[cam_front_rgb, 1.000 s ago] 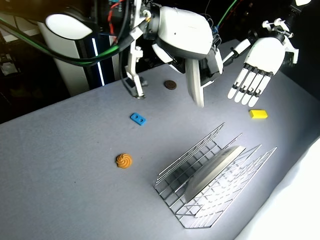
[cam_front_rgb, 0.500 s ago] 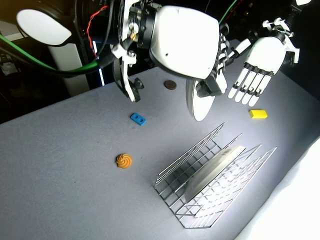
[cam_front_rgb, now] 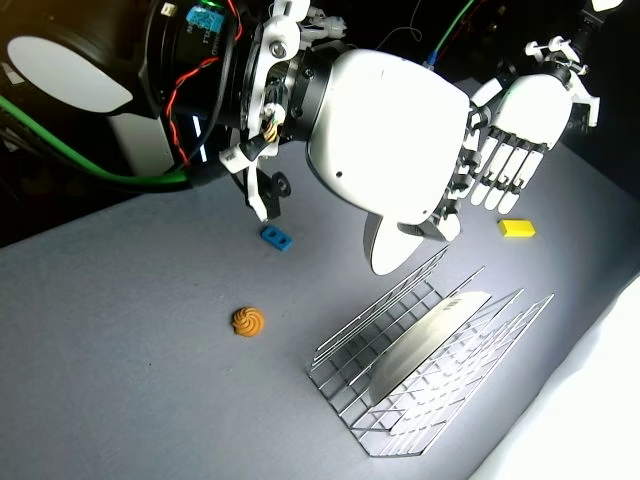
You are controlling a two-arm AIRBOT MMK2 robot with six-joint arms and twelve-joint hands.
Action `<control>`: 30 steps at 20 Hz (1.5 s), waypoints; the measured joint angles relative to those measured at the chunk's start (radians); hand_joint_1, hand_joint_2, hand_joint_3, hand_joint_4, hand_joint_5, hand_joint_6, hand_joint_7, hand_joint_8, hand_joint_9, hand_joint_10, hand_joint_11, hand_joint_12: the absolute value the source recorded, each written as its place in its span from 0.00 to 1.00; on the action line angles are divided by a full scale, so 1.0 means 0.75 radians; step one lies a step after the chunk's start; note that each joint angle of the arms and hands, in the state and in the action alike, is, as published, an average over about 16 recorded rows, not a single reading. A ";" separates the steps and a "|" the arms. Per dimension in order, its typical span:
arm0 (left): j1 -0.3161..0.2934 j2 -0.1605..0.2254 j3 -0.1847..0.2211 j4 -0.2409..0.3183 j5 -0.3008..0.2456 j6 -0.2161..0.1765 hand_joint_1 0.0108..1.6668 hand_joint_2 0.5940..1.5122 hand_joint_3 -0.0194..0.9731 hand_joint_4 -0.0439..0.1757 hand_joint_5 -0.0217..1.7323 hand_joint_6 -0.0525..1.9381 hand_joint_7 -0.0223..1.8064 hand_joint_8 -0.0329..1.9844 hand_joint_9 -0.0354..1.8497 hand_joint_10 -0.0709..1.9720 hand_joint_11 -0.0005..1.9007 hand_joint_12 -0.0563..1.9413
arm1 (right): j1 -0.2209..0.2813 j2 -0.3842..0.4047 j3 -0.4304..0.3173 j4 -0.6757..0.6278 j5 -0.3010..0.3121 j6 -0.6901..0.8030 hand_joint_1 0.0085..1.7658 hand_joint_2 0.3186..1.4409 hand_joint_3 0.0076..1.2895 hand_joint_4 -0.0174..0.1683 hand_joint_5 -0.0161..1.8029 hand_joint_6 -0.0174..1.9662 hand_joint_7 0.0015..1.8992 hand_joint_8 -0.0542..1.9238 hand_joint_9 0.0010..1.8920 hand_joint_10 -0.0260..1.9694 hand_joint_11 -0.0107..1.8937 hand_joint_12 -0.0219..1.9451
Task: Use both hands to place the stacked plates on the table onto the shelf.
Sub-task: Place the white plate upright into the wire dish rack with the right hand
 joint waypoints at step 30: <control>-0.040 -0.008 0.019 -0.007 -0.012 -0.018 0.00 0.61 0.03 0.22 0.08 0.03 0.08 0.03 0.07 0.04 0.01 0.11 | -0.218 -0.243 0.271 0.024 0.196 -0.114 0.68 0.63 0.00 0.05 0.54 0.46 0.58 0.44 0.60 0.28 0.44 0.68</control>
